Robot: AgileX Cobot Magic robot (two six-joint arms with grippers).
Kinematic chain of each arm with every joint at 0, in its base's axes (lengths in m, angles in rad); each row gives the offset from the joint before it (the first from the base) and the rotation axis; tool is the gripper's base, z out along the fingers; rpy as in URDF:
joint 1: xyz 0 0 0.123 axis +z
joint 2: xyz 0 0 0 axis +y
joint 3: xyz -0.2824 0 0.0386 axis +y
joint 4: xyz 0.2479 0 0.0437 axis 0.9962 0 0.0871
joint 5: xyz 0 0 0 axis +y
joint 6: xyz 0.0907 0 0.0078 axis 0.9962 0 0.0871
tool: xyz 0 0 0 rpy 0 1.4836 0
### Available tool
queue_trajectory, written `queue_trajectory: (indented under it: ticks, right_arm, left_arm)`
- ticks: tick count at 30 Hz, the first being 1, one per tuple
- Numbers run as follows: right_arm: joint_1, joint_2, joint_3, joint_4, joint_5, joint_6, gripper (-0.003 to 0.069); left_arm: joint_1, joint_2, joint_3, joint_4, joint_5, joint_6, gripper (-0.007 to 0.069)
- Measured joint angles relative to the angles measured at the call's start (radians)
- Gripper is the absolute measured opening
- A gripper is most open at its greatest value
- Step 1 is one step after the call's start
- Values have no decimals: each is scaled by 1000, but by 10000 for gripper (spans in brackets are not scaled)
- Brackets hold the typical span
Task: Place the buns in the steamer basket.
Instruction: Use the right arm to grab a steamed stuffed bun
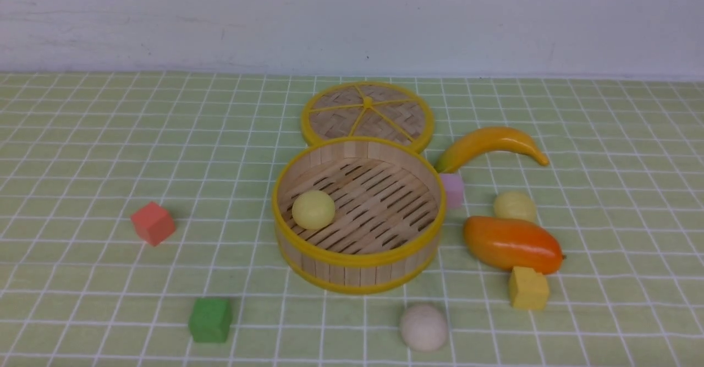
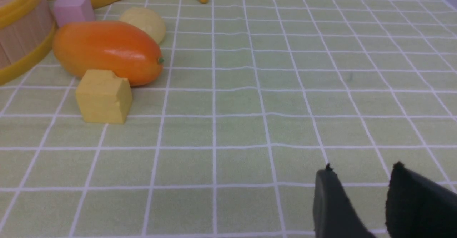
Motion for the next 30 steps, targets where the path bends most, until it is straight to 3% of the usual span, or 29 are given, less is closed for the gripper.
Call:
queue_trajectory:
  ticks: [26,30]
  right_arm:
    - [0,0,0,0,-2,0,239]
    - [0,0,10,0,-102,1,239]
  left_arm:
    - [0,0,20,-14,1,0,6]
    - [0,0,20,-14,1,0,10]
